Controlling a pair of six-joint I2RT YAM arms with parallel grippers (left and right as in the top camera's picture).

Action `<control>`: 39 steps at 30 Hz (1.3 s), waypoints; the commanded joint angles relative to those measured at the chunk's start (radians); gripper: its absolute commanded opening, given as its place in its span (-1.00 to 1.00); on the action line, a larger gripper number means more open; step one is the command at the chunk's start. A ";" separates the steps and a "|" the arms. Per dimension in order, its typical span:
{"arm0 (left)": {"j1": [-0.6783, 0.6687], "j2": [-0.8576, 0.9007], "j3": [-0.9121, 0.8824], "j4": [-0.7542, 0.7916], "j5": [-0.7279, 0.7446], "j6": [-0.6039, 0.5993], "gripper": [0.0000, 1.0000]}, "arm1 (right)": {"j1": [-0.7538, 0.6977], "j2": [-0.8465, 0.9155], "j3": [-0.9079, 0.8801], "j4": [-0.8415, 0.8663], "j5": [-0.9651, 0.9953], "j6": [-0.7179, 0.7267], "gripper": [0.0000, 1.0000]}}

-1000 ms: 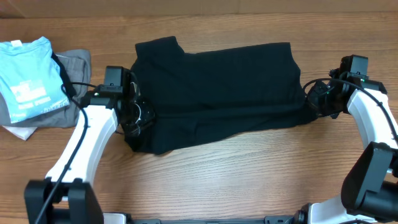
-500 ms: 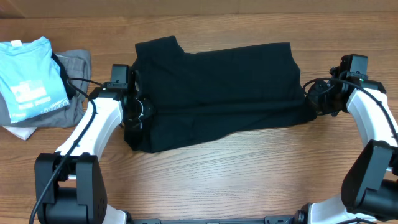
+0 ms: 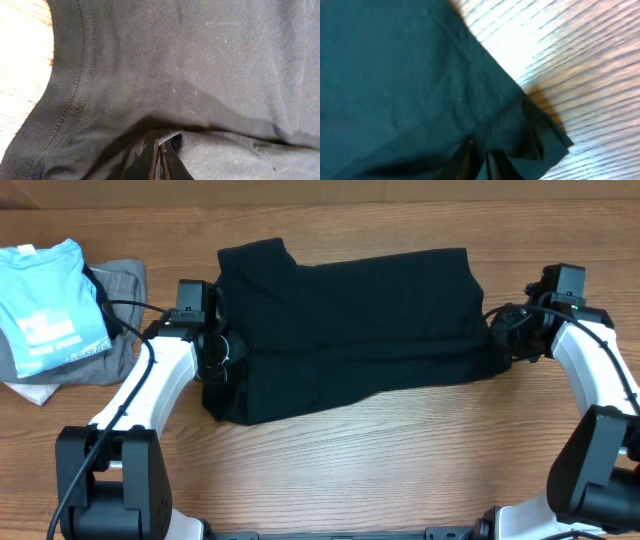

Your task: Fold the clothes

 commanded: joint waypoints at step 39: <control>-0.040 0.006 0.008 -0.135 0.152 0.161 -0.07 | 0.016 0.085 -0.152 0.107 0.095 0.003 -0.53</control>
